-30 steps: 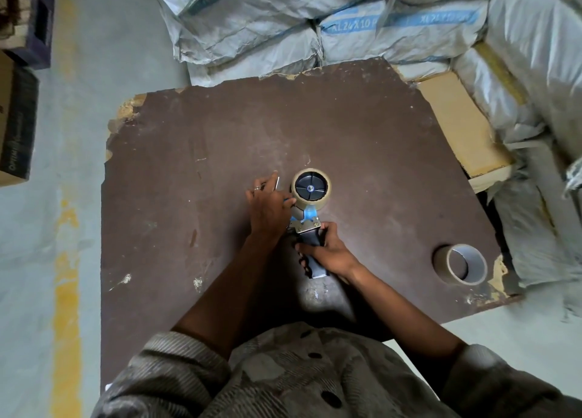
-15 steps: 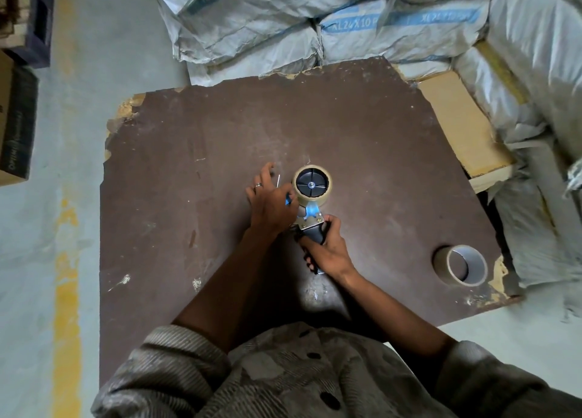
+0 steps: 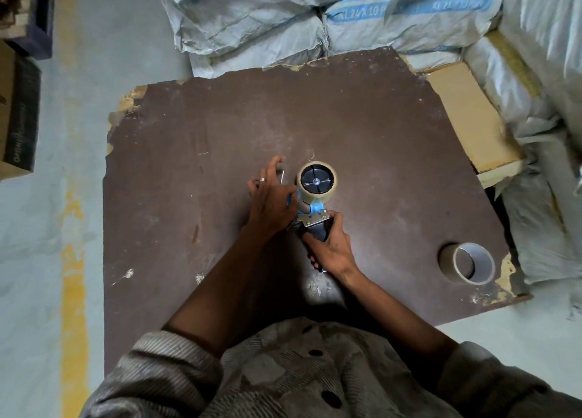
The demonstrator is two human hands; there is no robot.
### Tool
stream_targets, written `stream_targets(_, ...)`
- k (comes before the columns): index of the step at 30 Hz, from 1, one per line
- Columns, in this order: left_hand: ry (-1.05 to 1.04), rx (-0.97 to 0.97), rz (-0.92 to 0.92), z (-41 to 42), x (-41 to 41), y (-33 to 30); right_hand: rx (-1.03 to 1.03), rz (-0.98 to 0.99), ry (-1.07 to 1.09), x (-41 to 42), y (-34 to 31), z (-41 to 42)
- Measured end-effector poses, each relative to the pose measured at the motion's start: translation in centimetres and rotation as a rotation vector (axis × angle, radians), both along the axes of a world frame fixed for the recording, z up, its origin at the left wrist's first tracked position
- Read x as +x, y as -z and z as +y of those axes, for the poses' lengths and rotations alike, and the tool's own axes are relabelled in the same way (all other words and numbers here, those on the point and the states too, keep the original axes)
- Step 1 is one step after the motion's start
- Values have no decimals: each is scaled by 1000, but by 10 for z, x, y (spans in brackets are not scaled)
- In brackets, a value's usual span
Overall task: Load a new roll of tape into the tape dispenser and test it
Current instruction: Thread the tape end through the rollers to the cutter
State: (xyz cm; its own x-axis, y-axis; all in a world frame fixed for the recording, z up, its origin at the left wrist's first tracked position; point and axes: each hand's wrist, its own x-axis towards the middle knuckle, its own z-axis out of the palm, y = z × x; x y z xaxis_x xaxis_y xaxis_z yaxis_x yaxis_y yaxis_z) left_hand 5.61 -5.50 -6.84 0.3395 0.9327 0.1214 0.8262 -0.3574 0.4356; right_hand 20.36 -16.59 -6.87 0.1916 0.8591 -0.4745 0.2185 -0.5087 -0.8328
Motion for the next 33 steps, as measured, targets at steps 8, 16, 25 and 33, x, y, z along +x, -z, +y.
stream_targets(8, -39, -7, -97, -9, -7, 2, -24, -7, -13, 0, -3, 2)
stream_targets(16, 8, -62, -181, -11, -13, 12, -12, 2, -33, 1, -5, 0)
stream_targets(25, 55, -47, -152, -25, -18, 2, -39, 5, -34, 6, -5, 3)
stream_targets(33, 81, -19, -169, -26, -20, -4, -41, 3, -49, 6, -10, 5)
